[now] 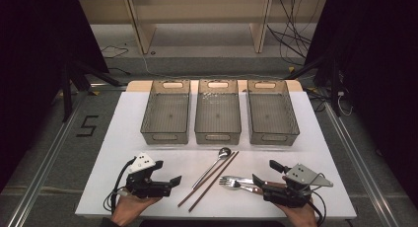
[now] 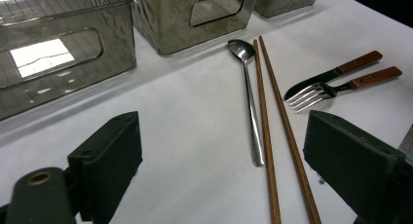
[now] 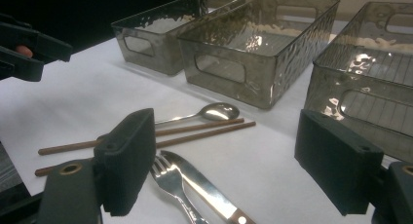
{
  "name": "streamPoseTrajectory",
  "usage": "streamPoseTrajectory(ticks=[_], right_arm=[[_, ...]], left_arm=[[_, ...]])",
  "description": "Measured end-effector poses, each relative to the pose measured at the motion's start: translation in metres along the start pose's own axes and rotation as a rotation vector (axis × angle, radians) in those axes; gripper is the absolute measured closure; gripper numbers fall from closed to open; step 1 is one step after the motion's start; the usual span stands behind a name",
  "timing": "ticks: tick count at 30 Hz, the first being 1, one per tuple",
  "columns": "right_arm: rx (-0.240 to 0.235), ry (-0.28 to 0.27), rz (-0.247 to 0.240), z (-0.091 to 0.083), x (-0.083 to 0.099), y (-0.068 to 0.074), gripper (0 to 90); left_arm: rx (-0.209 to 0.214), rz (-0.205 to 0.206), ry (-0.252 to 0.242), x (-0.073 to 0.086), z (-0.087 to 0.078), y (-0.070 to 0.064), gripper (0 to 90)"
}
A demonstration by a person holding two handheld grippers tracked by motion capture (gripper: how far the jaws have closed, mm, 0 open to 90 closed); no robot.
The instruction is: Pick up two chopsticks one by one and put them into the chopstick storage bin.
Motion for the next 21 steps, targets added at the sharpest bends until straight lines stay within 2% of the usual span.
streamPoseTrajectory(ticks=[2, 4, 7, 11, 15, 18, 21], right_arm=[[-0.002, 0.003, -0.001, 0.0, 0.0, 0.0, 23.7], [-0.002, 0.01, -0.006, 0.001, 0.0, 0.001, 23.7], [-0.007, 0.014, -0.011, 0.002, 0.0, 0.003, 23.7], [-0.01, 0.019, -0.012, 0.003, -0.001, 0.003, 23.7], [-0.012, 0.026, -0.013, 0.003, -0.001, 0.003, 23.7], [-0.013, 0.029, -0.016, 0.003, 0.0, 0.003, 23.7], [-0.014, 0.035, -0.017, 0.004, 0.0, 0.003, 23.7]], left_arm=[[-0.003, -0.007, 0.018, -0.004, -0.001, -0.003, 14.1], [-0.013, -0.012, 0.068, -0.009, -0.001, -0.006, 14.3], [-0.018, 0.005, 0.106, -0.015, -0.001, -0.013, 15.5], [-0.031, 0.043, 0.218, -0.023, 0.006, -0.023, 16.1], [-0.065, 0.089, 0.337, -0.023, 0.02, -0.031, 19.3], [-0.043, 0.098, 0.428, -0.02, 0.029, -0.034, 21.1], [-0.038, 0.105, 0.476, -0.017, 0.035, -0.036, 26.1]])
Point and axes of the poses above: each handheld gripper's, and its own axes: z roughly forward along the jaws, x roughly out of its underside, y roughly to its left, the point moved 2 cm from there along z, roughly forward along the jaws, and after that the axes turned 4 degrees about -y, right-handed, at the moved point
